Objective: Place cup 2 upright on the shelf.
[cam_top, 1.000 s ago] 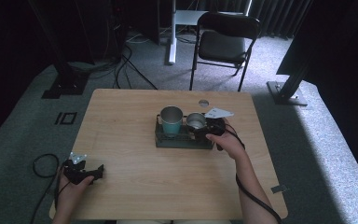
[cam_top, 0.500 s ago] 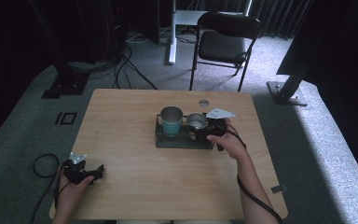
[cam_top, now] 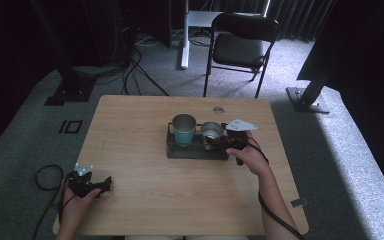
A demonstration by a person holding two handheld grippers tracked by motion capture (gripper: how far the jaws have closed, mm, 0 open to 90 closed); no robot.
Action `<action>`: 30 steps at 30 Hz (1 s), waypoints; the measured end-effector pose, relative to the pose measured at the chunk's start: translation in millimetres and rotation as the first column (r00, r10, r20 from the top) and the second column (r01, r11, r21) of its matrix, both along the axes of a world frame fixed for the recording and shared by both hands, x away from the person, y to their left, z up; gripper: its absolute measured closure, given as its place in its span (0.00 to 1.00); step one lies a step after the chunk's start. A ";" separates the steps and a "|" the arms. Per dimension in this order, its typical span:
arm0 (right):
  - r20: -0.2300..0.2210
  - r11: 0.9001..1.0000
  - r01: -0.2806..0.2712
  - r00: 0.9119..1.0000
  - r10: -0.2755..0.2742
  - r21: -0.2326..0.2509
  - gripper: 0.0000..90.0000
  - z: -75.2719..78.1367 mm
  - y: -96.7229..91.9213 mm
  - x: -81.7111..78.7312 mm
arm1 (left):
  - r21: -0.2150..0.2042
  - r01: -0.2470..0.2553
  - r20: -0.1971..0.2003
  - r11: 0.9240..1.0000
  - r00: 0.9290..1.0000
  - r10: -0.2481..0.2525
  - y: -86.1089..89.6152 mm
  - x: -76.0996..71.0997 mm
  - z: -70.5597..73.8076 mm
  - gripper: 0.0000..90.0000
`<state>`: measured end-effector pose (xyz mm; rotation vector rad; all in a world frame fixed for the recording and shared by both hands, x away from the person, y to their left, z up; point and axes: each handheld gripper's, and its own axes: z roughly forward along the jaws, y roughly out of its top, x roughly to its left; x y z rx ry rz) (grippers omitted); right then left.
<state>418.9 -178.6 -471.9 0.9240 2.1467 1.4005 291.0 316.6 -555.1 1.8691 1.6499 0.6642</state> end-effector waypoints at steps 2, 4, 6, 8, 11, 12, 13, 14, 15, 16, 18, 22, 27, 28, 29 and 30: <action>0.003 1.000 0.003 1.000 -0.003 -0.006 0.12 0.5 -2.7 -2.3 | 0.000 0.000 0.000 1.000 1.000 0.000 0.0 0.0 0.0 0.03; 0.004 1.000 0.008 1.000 -0.008 0.001 0.12 1.4 -5.7 -4.6 | 0.000 0.000 0.000 1.000 1.000 0.000 0.0 0.0 0.0 0.03; 0.007 1.000 0.012 1.000 -0.012 0.002 0.12 2.2 -8.0 -6.2 | 0.000 0.000 0.000 1.000 1.000 0.000 0.0 0.0 0.0 0.03; 0.012 1.000 0.016 1.000 -0.016 0.004 0.12 3.1 -10.6 -7.9 | 0.000 0.000 0.001 1.000 1.000 0.000 0.0 0.0 0.0 0.03; 0.009 0.999 0.031 0.999 -0.031 0.014 0.12 3.8 -14.6 -10.6 | 0.000 0.000 0.000 1.000 1.000 0.000 0.0 0.0 0.0 0.03; 0.007 0.999 0.032 0.999 -0.032 0.013 0.12 3.5 -16.0 -11.2 | 0.000 0.000 0.001 1.000 1.000 0.000 0.0 0.0 0.0 0.03; 0.009 0.999 0.034 0.999 -0.034 0.008 0.12 3.1 -17.1 -12.1 | 0.000 0.000 0.001 1.000 1.000 0.000 0.0 0.0 0.0 0.03; 0.006 0.999 0.040 0.999 -0.040 0.005 0.12 2.7 -18.3 -13.0 | 0.000 0.000 0.001 1.000 1.000 0.000 0.0 0.0 0.0 0.03; 0.002 0.999 0.046 0.999 -0.046 0.008 0.12 2.3 -19.7 -13.6 | 0.000 0.000 0.000 1.000 1.000 0.000 0.0 0.0 0.0 0.03; -0.001 0.999 0.048 0.999 -0.048 0.009 0.12 1.9 -21.6 -14.8 | 0.000 0.000 0.000 1.000 1.000 0.000 0.0 0.0 0.0 0.03; 0.000 0.998 0.060 0.998 -0.060 0.009 0.12 1.4 -24.9 -16.6 | 0.000 0.000 0.001 1.000 1.000 0.000 0.0 0.0 0.0 0.03; -0.008 0.997 0.077 0.997 -0.077 0.014 0.12 0.4 -32.2 -21.1 | 0.000 0.000 0.001 1.000 1.000 0.000 0.0 0.0 0.0 0.03; -0.005 0.995 0.094 0.996 -0.093 0.016 0.12 0.1 -40.7 -25.8 | 0.000 0.000 0.001 1.000 1.000 0.000 0.0 0.0 0.0 0.03; -0.006 0.995 0.097 0.995 -0.097 0.017 0.12 0.0 -42.8 -27.0 | 0.000 0.000 0.001 1.000 1.000 0.000 0.0 0.0 0.0 0.03; -0.008 0.995 0.100 0.995 -0.100 0.019 0.12 0.0 -44.0 -27.8 | 0.000 0.000 0.001 1.000 1.000 0.000 0.0 0.0 -0.1 0.03; -0.004 0.994 0.105 0.995 -0.104 0.020 0.12 -0.2 -45.9 -28.5 | 0.000 0.000 0.001 1.000 1.000 0.000 0.0 0.0 -0.1 0.03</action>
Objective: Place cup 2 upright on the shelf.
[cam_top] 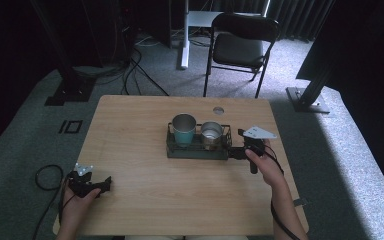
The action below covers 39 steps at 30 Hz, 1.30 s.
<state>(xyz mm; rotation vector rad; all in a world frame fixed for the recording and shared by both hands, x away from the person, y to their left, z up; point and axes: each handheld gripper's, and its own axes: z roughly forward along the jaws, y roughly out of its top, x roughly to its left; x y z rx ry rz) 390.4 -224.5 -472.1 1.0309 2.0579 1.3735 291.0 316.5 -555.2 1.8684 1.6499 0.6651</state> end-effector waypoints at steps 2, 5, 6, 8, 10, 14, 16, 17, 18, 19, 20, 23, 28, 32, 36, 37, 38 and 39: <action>-0.002 1.000 0.014 1.000 -0.014 0.007 0.12 -0.9 -3.7 -1.5 | 0.000 0.000 0.000 1.000 1.000 0.000 0.0 0.0 0.0 0.03; -0.006 1.000 0.023 1.000 -0.023 0.001 0.12 -4.0 -9.2 -3.7 | 0.000 0.000 0.000 1.000 1.000 0.000 0.0 0.0 0.0 0.03; -0.009 1.000 0.026 1.000 -0.026 -0.001 0.12 -5.5 -11.1 -4.7 | 0.000 0.000 0.000 1.000 1.000 0.000 0.0 0.0 0.0 0.03; -0.012 1.000 0.031 0.999 -0.031 -0.004 0.12 -7.5 -14.0 -6.1 | 0.000 0.000 0.000 1.000 1.000 0.000 0.0 0.0 0.0 0.03; -0.017 0.999 0.036 0.999 -0.036 -0.004 0.12 -9.4 -17.7 -8.1 | 0.000 0.000 0.000 1.000 1.000 0.000 0.0 0.0 0.0 0.03; -0.015 0.999 0.044 0.999 -0.044 -0.011 0.12 -11.6 -23.3 -11.9 | 0.000 0.000 0.000 1.000 1.000 0.000 0.0 0.0 0.0 0.03; -0.013 0.999 0.046 0.999 -0.047 -0.018 0.12 -13.1 -26.4 -13.9 | 0.000 0.000 0.000 1.000 1.000 0.000 0.0 0.0 0.0 0.03; -0.013 0.999 0.046 0.999 -0.047 -0.018 0.12 -13.1 -26.4 -13.9 | 0.000 0.000 0.000 1.000 1.000 0.000 0.0 0.0 0.0 0.03; -0.013 0.999 0.050 0.999 -0.050 -0.021 0.12 -14.2 -27.8 -14.8 | 0.000 0.000 0.000 1.000 1.000 0.000 0.0 0.0 0.0 0.03; -0.015 0.998 0.054 0.998 -0.055 -0.038 0.12 -17.4 -31.2 -16.7 | 0.000 0.000 0.000 1.000 1.000 0.000 0.0 0.0 0.0 0.03; -0.017 0.997 0.058 0.998 -0.059 -0.042 0.12 -18.9 -33.0 -17.3 | 0.000 0.000 0.000 1.000 1.000 0.000 0.0 0.0 0.0 0.03; -0.022 0.997 0.069 0.997 -0.070 -0.038 0.12 -21.8 -36.5 -18.5 | 0.000 0.000 0.000 1.000 1.000 0.000 0.0 0.0 0.0 0.03; -0.037 0.996 0.084 0.996 -0.085 -0.042 0.12 -29.5 -44.7 -23.0 | 0.000 0.000 0.000 1.000 1.000 0.000 0.0 0.0 0.0 0.03; -0.052 0.994 0.096 0.994 -0.098 -0.044 0.12 -35.8 -50.1 -26.7 | 0.000 0.000 0.000 1.000 1.000 0.000 0.0 0.0 0.0 0.03; -0.062 0.994 0.100 0.993 -0.103 -0.054 0.12 -42.6 -54.0 -30.3 | 0.000 0.000 0.000 1.000 1.000 0.000 0.0 0.0 0.0 0.03; -0.066 0.993 0.104 0.992 -0.108 -0.055 0.12 -44.5 -55.0 -31.3 | 0.000 0.000 0.000 1.000 1.000 0.000 0.0 0.0 0.0 0.03; -0.073 0.992 0.112 0.991 -0.116 -0.054 0.12 -46.8 -56.0 -32.7 | 0.000 0.000 0.000 1.000 1.000 0.000 0.0 0.0 0.0 0.03; -0.075 0.992 0.116 0.990 -0.120 -0.055 0.12 -48.1 -56.5 -33.7 | 0.000 0.000 0.000 1.000 1.000 0.000 0.0 0.0 0.0 0.03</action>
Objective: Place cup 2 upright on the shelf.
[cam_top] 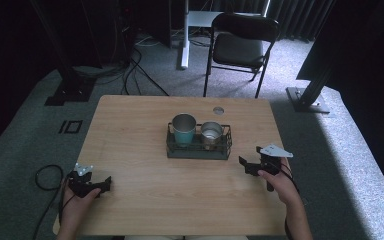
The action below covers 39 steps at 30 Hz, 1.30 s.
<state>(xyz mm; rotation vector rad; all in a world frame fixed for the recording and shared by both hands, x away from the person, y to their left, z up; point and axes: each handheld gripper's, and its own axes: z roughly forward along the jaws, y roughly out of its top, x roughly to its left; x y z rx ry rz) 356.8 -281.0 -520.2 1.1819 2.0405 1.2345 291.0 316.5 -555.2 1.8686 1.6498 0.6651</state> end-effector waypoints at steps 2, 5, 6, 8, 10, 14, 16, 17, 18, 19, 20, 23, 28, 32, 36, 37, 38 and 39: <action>-0.002 1.000 0.003 1.000 -0.003 -0.003 0.12 -1.9 -1.0 -1.7 | 0.000 0.000 0.000 1.000 1.000 0.000 0.0 0.0 0.0 0.03; -0.013 1.000 0.015 1.000 -0.015 -0.009 0.12 -8.2 -4.8 -7.9 | 0.000 0.000 0.000 1.000 1.000 0.000 0.0 0.0 0.0 0.03; -0.016 1.000 0.016 1.000 -0.016 -0.013 0.12 -9.7 -5.7 -9.3 | 0.000 0.000 0.000 1.000 1.000 0.000 0.0 0.0 0.0 0.03; -0.025 1.000 0.022 0.999 -0.023 -0.011 0.12 -12.7 -7.5 -12.4 | 0.000 0.000 0.000 1.000 1.000 0.000 0.0 0.0 0.0 0.03; -0.029 0.999 0.026 0.999 -0.027 -0.022 0.12 -15.6 -9.9 -15.2 | 0.000 0.000 0.000 1.000 1.000 0.000 0.0 0.0 0.0 0.03; -0.045 0.998 0.047 0.998 -0.048 -0.030 0.12 -21.2 -14.7 -20.9 | 0.001 0.001 -0.001 1.000 1.000 -0.001 0.1 0.0 0.0 0.03; -0.054 0.998 0.054 0.997 -0.056 -0.032 0.12 -23.7 -16.7 -23.7 | 0.001 0.000 -0.001 1.000 1.000 0.000 0.1 0.0 0.0 0.03; -0.054 0.998 0.056 0.997 -0.058 -0.038 0.12 -24.9 -17.6 -24.8 | 0.001 0.001 -0.001 1.000 1.000 -0.001 0.1 0.0 0.0 0.03; -0.056 0.997 0.059 0.997 -0.062 -0.048 0.12 -25.8 -18.4 -26.0 | 0.001 0.000 -0.001 1.000 1.000 0.000 0.1 0.0 0.1 0.03; -0.063 0.996 0.066 0.996 -0.070 -0.055 0.12 -26.8 -19.0 -27.1 | 0.001 0.000 -0.001 1.000 1.000 0.000 0.1 0.0 0.1 0.03; -0.063 0.996 0.066 0.996 -0.070 -0.055 0.12 -26.8 -19.0 -27.1 | 0.001 0.000 -0.001 1.000 1.000 0.000 0.1 0.0 0.1 0.03; -0.081 0.994 0.087 0.992 -0.093 -0.073 0.12 -29.6 -21.6 -30.7 | 0.001 0.000 -0.001 1.000 1.000 0.000 0.0 0.0 0.0 0.03; -0.110 0.989 0.105 0.987 -0.117 -0.104 0.12 -33.0 -24.4 -36.1 | 0.001 0.000 -0.001 1.000 1.000 0.000 0.0 0.0 0.0 0.03; -0.123 0.987 0.117 0.984 -0.130 -0.109 0.12 -33.4 -26.5 -41.9 | 0.001 0.000 0.000 1.000 1.000 0.000 0.0 0.0 0.0 0.03; -0.148 0.984 0.136 0.977 -0.152 -0.117 0.12 -34.2 -29.1 -47.0 | 0.001 0.000 -0.001 1.000 1.000 0.000 0.0 0.0 0.0 0.03; -0.151 0.983 0.140 0.976 -0.158 -0.119 0.12 -34.4 -29.8 -48.2 | 0.001 0.000 0.000 1.000 1.000 0.000 0.0 0.0 0.0 0.03; -0.154 0.982 0.145 0.975 -0.163 -0.120 0.12 -34.4 -30.3 -49.5 | 0.001 0.000 -0.001 1.000 1.000 0.000 0.0 0.0 0.0 0.03; -0.155 0.981 0.153 0.973 -0.170 -0.121 0.12 -34.5 -30.5 -51.2 | 0.001 0.000 0.000 1.000 1.000 0.000 0.0 0.0 0.0 0.03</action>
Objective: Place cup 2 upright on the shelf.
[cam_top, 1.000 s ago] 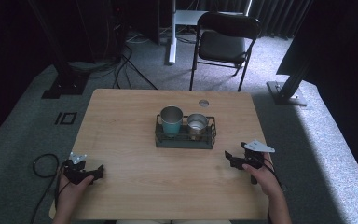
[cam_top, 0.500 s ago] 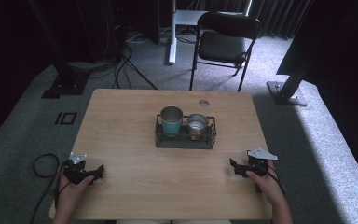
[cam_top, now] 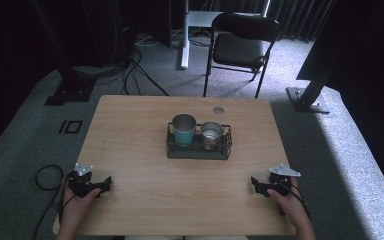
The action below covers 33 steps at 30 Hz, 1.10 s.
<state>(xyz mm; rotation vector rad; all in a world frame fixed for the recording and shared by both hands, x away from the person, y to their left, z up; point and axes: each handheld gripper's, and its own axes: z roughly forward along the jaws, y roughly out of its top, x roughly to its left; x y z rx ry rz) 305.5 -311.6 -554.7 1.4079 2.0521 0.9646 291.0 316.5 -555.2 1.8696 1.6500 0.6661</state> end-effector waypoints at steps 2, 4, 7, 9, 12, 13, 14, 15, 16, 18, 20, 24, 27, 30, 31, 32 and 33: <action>0.002 1.000 0.007 1.000 -0.007 -0.009 0.12 0.0 -0.4 -2.1 | 0.000 0.000 0.000 1.000 1.000 0.000 0.0 0.0 0.0 0.03; 0.000 1.000 0.013 1.000 -0.013 -0.028 0.12 -0.3 -0.3 -4.4 | -0.001 -0.001 0.000 1.000 1.000 0.001 0.0 0.0 -0.1 0.03; -0.016 1.000 0.020 1.000 -0.021 -0.022 0.12 -0.8 -0.5 -7.6 | 0.000 0.000 0.000 1.000 1.000 0.000 0.0 0.0 0.0 0.03; -0.029 0.999 0.038 0.999 -0.038 -0.021 0.12 -1.2 -1.5 -9.8 | 0.000 0.000 0.000 1.000 1.000 0.000 0.0 0.0 -0.1 0.03; -0.055 0.997 0.073 0.996 -0.074 -0.028 0.12 -2.1 -3.3 -13.2 | 0.000 0.000 0.000 1.000 1.000 0.000 0.0 0.0 0.0 0.03; -0.057 0.996 0.082 0.995 -0.083 -0.023 0.12 -2.3 -4.1 -14.2 | -0.001 -0.001 0.000 1.000 1.000 0.001 0.0 0.0 0.0 0.03; -0.059 0.995 0.096 0.994 -0.097 -0.024 0.12 -2.2 -4.4 -15.3 | -0.001 -0.001 0.000 1.000 1.000 0.001 -0.1 0.0 -0.1 0.03; -0.059 0.994 0.107 0.992 -0.108 -0.024 0.12 -2.2 -4.6 -16.0 | 0.000 0.000 0.000 1.000 1.000 0.000 0.0 0.0 -0.1 0.03; -0.059 0.994 0.109 0.992 -0.110 -0.024 0.12 -2.2 -4.6 -16.4 | 0.000 -0.001 0.000 1.000 1.000 0.001 0.0 0.0 -0.1 0.03; -0.060 0.993 0.117 0.991 -0.119 -0.023 0.12 -2.2 -4.2 -17.0 | 0.000 -0.001 0.000 1.000 1.000 0.001 0.0 0.0 -0.1 0.03; -0.060 0.992 0.123 0.990 -0.124 -0.022 0.12 -2.3 -3.8 -17.3 | 0.000 -0.001 0.000 1.000 1.000 0.001 0.0 0.0 -0.1 0.03; -0.061 0.992 0.124 0.990 -0.125 -0.021 0.12 -2.3 -4.1 -17.2 | 0.000 -0.001 0.000 1.000 1.000 0.001 -0.1 0.0 -0.1 0.03; -0.061 0.992 0.124 0.990 -0.125 -0.021 0.12 -2.4 -4.0 -17.2 | 0.000 -0.001 0.000 1.000 1.000 0.001 0.0 -0.1 -0.1 0.03; -0.061 0.992 0.124 0.990 -0.125 -0.021 0.12 -2.4 -4.0 -17.2 | 0.000 0.000 0.000 1.000 1.000 0.000 0.0 -0.1 -0.1 0.03; -0.061 0.992 0.125 0.990 -0.126 -0.021 0.12 -2.4 -4.0 -17.2 | 0.000 -0.001 0.000 1.000 1.000 0.001 0.0 -0.1 -0.1 0.03; -0.061 0.992 0.124 0.990 -0.126 -0.021 0.12 -2.4 -4.0 -17.2 | 0.000 0.000 0.000 1.000 1.000 0.000 0.0 0.0 -0.1 0.03; -0.061 0.992 0.124 0.990 -0.125 -0.021 0.12 -2.4 -4.0 -17.2 | 0.000 -0.001 0.000 1.000 1.000 0.001 0.0 -0.1 -0.1 0.03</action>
